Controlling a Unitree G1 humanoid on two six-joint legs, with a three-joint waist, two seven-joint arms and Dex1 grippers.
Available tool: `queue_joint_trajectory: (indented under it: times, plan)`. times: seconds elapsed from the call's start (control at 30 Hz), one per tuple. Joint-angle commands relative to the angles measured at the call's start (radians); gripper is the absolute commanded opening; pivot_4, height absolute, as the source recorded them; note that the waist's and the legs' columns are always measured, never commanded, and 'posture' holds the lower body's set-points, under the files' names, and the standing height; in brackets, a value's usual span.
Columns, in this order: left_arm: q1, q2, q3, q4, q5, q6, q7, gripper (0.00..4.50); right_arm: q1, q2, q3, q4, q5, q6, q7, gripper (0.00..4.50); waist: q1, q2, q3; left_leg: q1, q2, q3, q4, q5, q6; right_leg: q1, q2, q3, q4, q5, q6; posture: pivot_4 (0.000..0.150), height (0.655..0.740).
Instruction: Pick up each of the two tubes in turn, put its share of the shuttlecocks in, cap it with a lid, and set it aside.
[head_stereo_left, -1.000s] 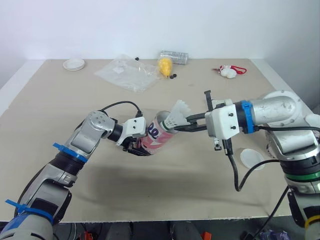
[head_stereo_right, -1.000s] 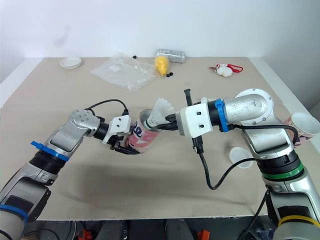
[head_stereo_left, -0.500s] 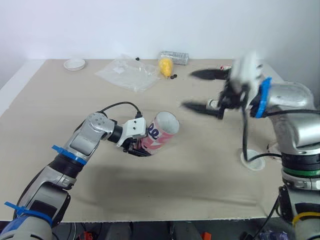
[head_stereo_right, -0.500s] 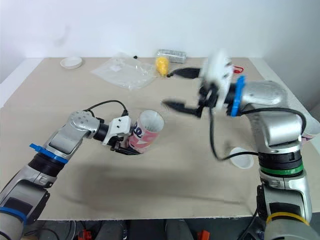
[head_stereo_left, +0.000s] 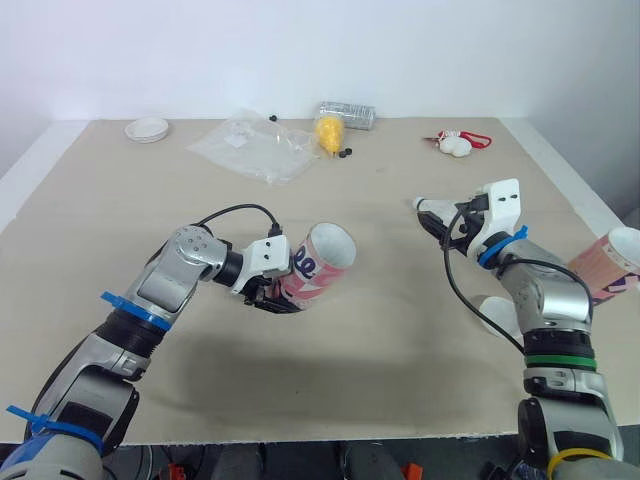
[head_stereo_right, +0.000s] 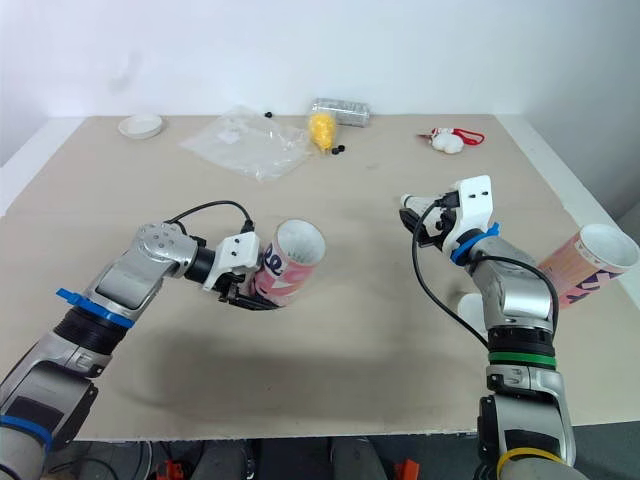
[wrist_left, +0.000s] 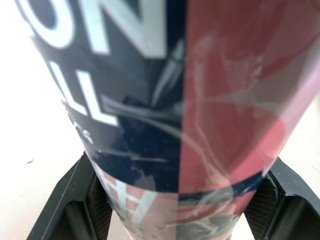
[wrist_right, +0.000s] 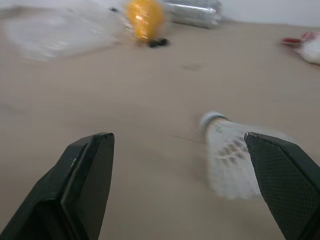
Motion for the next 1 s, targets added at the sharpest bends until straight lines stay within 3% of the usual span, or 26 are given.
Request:
queue_joint_trajectory:
  times: [0.03, 0.23, 0.7, 0.8, 1.0]
  plan:
    - [0.014, 0.017, 0.005, -0.022, 0.005, 0.016, 0.000, 2.99, -0.046, 0.007, 0.001, 0.067, -0.026, -0.079, -0.006, 4.46, 0.000, 0.000, 0.000, 0.000, 0.000, 0.000, 0.000, 0.000, 0.000, 0.000, 0.000, 0.000, 0.000, 0.000, 0.000, 0.150, 0.7400]
    - [0.022, 0.024, 0.007, -0.039, 0.000, 0.029, 0.004, 2.99, -0.119, 0.060, -0.050, 0.197, 0.009, -0.091, -0.054, 4.46, -0.005, 0.000, 0.000, 0.000, 0.000, 0.000, -0.001, 0.000, 0.000, 0.000, 0.000, 0.000, 0.000, 0.000, 0.000, 0.150, 0.7400]
    - [0.026, 0.022, 0.007, -0.046, -0.004, 0.039, 0.015, 2.99, -0.236, 0.105, -0.010, 0.416, -0.034, -0.174, -0.046, 4.46, -0.017, 0.000, 0.000, 0.000, 0.000, 0.000, -0.002, 0.000, 0.000, 0.000, 0.000, 0.000, 0.000, 0.000, 0.000, 0.150, 0.7400]
    - [0.029, 0.021, 0.009, -0.048, -0.004, 0.040, 0.018, 2.99, -0.281, 0.110, -0.010, 0.483, -0.047, -0.211, -0.056, 3.65, -0.020, 0.000, 0.000, 0.000, 0.000, 0.000, -0.002, 0.000, 0.000, 0.000, 0.000, 0.000, 0.000, 0.000, -0.001, 0.150, 0.7400]
    - [0.031, 0.020, 0.011, -0.050, -0.002, 0.041, 0.022, 2.99, -0.318, 0.105, -0.009, 0.564, -0.068, -0.255, -0.077, 0.59, -0.021, 0.000, 0.000, 0.000, 0.000, 0.000, -0.002, 0.000, 0.000, 0.000, 0.000, 0.000, 0.000, 0.000, 0.000, 0.150, 0.7400]
